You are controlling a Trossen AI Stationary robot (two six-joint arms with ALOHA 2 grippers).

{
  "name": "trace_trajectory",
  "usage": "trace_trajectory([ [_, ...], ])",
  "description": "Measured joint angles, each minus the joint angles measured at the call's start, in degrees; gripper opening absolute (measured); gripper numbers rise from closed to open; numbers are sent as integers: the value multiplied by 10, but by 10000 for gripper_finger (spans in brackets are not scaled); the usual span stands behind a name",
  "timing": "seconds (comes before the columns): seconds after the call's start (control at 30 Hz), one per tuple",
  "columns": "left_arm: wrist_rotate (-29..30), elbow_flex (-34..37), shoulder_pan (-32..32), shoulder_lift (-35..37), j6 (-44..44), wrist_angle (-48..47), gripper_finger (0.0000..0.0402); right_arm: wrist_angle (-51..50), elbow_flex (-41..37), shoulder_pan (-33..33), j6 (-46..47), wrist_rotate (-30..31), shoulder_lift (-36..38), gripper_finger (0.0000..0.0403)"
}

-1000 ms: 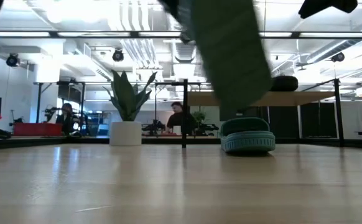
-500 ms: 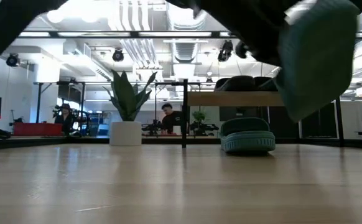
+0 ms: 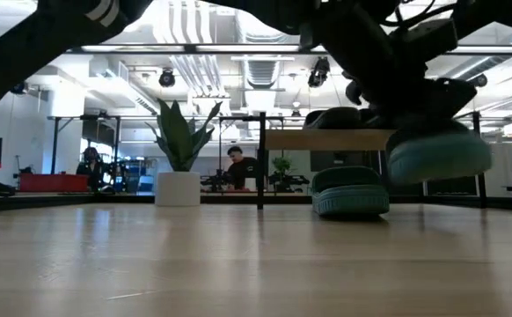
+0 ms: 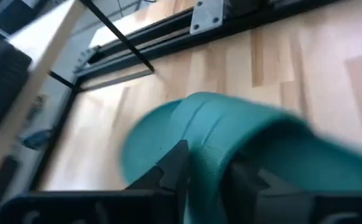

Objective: Pick and place slides into the shelf
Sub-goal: Move the bottom green slipper to the middle of the table, then move the right green slipper under the shelf

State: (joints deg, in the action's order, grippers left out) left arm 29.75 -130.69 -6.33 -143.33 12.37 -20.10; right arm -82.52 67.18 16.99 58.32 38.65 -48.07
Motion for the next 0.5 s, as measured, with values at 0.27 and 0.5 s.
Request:
trace_trajectory([
  [0.27,-41,-3,6,6,-60,-10,161,0,-14,0,15,-19,0,52],
  [0.5,-58,-5,4,44,-58,-56,200,2,-11,0,18,-41,0,52],
])
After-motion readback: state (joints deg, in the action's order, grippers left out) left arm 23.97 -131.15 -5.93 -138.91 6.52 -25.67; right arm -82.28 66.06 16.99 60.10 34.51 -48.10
